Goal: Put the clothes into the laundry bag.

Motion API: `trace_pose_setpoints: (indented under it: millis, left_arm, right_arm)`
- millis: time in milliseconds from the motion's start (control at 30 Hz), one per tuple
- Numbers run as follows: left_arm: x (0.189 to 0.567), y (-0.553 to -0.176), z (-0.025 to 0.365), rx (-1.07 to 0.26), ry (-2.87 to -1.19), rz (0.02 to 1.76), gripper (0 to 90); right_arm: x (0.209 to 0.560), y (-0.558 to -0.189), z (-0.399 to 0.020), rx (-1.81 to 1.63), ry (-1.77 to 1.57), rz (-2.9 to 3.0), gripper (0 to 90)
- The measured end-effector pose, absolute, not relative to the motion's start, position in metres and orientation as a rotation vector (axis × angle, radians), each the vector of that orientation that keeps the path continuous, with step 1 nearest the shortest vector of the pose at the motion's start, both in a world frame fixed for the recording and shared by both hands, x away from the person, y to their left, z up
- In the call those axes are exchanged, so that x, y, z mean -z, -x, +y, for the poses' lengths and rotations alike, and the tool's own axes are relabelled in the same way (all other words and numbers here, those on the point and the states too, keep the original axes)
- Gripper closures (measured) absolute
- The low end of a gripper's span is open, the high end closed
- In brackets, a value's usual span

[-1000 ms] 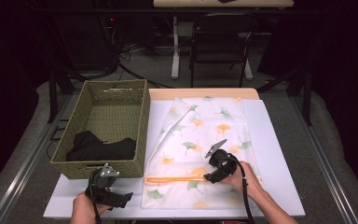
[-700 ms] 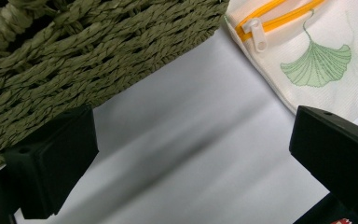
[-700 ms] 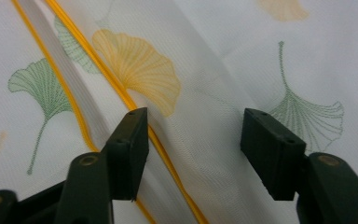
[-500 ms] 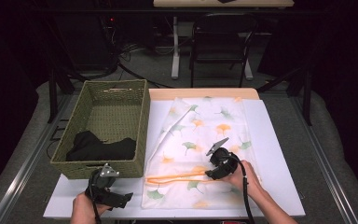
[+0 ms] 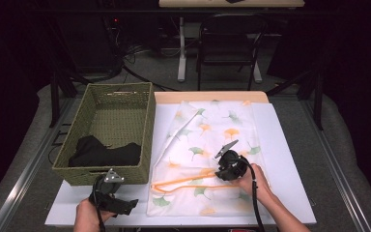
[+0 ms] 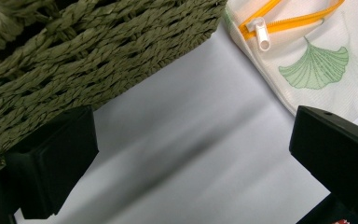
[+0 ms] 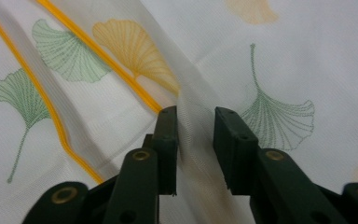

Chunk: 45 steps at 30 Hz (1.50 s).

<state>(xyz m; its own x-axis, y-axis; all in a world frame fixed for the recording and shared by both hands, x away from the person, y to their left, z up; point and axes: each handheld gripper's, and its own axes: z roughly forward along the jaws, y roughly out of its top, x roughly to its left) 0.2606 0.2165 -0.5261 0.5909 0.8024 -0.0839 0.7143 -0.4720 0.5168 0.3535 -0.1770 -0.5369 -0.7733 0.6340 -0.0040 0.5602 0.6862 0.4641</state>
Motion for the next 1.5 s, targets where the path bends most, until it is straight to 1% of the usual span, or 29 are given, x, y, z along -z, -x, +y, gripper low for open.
trace_pose_setpoints:
  millis: [33,67,200,233,567,867,1000,1033,1067,1100,1133,1200,1233,1400,1500]
  left_arm:
    - [0.526,-0.261,0.216,-0.231,-2.314,1.203,0.8]
    - [0.526,-0.261,0.216,-0.232,-2.317,1.202,0.8]
    - [0.526,-0.261,0.216,-0.228,-2.318,1.199,0.8]
    - [0.526,-0.261,0.216,-0.223,-2.319,1.199,0.8]
    - [0.525,-0.263,0.215,-0.206,-2.333,1.162,0.3]
    - [0.525,-0.264,0.206,-0.185,-2.356,1.114,0.1]
    - [0.526,-0.264,0.21,-0.183,-2.346,1.128,0.0]
    - [0.526,-0.264,0.21,-0.179,-2.351,1.126,0.1]
    - [0.527,-0.265,0.209,-0.181,-2.351,1.127,0.1]
    - [0.527,-0.265,0.209,-0.177,-2.357,1.119,0.0]
    - [0.527,-0.265,0.208,-0.175,-2.353,1.12,0.1]
    - [0.526,-0.265,0.207,-0.178,-2.359,1.113,0.1]
    - [0.526,-0.265,0.206,-0.176,-2.359,1.111,0.1]
    - [0.527,-0.266,0.207,-0.172,-2.357,1.116,0.0]
    - [0.527,-0.266,0.208,-0.173,-2.358,1.118,0.1]
  right_arm:
    - [0.537,-0.354,-0.177,-0.67,-0.975,2.732,72.5]
    - [0.536,-0.354,-0.175,-0.649,-0.955,2.749,75.0]
    - [0.534,-0.356,-0.17,-0.594,-0.921,2.774,77.1]
    - [0.534,-0.355,-0.17,-0.605,-0.928,2.764,79.3]
    - [0.533,-0.352,-0.171,-0.629,-0.939,2.735,86.7]
    - [0.526,-0.348,-0.174,-0.657,-0.944,2.716,87.8]
    - [0.524,-0.349,-0.175,-0.67,-0.96,2.71,82.2]
    - [0.525,-0.351,-0.175,-0.665,-0.961,2.713,79.8]
    - [0.528,-0.352,-0.173,-0.658,-0.961,2.715,75.3]
    - [0.529,-0.353,-0.171,-0.651,-0.961,2.721,74.8]
    - [0.531,-0.353,-0.169,-0.638,-0.946,2.729,71.0]
    - [0.535,-0.352,-0.163,-0.634,-0.919,2.744,69.4]
    - [0.535,-0.351,-0.159,-0.627,-0.892,2.746,65.4]
    - [0.53,-0.348,-0.159,-0.633,-0.878,2.74,62.4]
    - [0.53,-0.348,-0.161,-0.648,-0.877,2.758,62.3]
